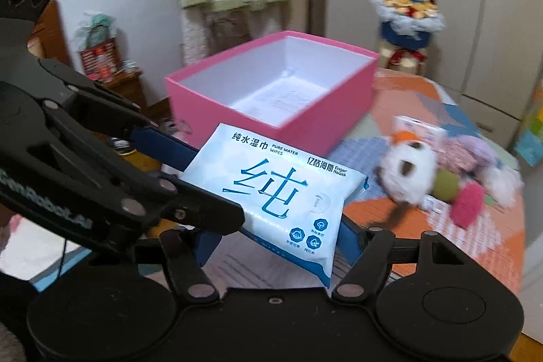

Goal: Organize soft objects
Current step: 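Lift the wet-wipes pack with the left tool and carry it over the pink box, then lower the wet-wipes pack into the box and open the left tool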

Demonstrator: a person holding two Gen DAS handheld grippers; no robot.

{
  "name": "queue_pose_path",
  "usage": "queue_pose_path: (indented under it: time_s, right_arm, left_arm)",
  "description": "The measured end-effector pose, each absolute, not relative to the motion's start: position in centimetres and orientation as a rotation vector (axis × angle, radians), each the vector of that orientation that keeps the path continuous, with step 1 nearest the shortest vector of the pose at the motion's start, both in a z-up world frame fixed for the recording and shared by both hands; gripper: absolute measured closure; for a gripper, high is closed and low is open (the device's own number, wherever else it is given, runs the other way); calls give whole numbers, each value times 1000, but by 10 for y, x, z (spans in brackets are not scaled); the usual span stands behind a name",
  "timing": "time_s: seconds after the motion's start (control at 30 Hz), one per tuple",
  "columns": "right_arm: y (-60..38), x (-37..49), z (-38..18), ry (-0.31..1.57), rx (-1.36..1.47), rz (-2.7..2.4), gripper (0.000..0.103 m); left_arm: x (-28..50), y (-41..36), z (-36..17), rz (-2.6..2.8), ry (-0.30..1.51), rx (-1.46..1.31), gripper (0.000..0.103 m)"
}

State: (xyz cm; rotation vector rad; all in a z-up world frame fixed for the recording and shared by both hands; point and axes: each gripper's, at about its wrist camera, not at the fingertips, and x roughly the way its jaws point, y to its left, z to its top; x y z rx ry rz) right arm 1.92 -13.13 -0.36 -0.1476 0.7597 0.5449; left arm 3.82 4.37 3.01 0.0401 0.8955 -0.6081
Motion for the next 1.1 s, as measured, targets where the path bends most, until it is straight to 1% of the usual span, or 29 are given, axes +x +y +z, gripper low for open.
queue_pose_path:
  time_s: [0.13, 0.23, 0.37, 0.5, 0.7, 0.8, 1.0, 1.1]
  right_arm:
    - [-115, 39, 9, 766, -126, 602, 26]
    - [-108, 51, 16, 733, -104, 619, 24]
    - [-101, 80, 17, 703, -42, 613, 24]
    - [-90, 115, 18, 678, -56, 583, 24]
    - [-75, 171, 18, 652, -145, 540, 23]
    - [-78, 199, 13, 667, -112, 536, 23]
    - [-75, 239, 2, 698, -131, 510, 23]
    - [-67, 251, -2, 701, -186, 486, 23]
  left_arm:
    - [50, 63, 45, -599, 881, 37, 49]
    - [65, 75, 54, -603, 851, 46, 49]
    - [95, 81, 60, -587, 811, 80, 49]
    - [131, 82, 62, -575, 773, 100, 48]
    - [201, 92, 52, -567, 793, 31, 48]
    - [228, 94, 45, -571, 805, -12, 48]
    - [269, 89, 27, -548, 820, -32, 48]
    - [286, 90, 19, -532, 831, -62, 48]
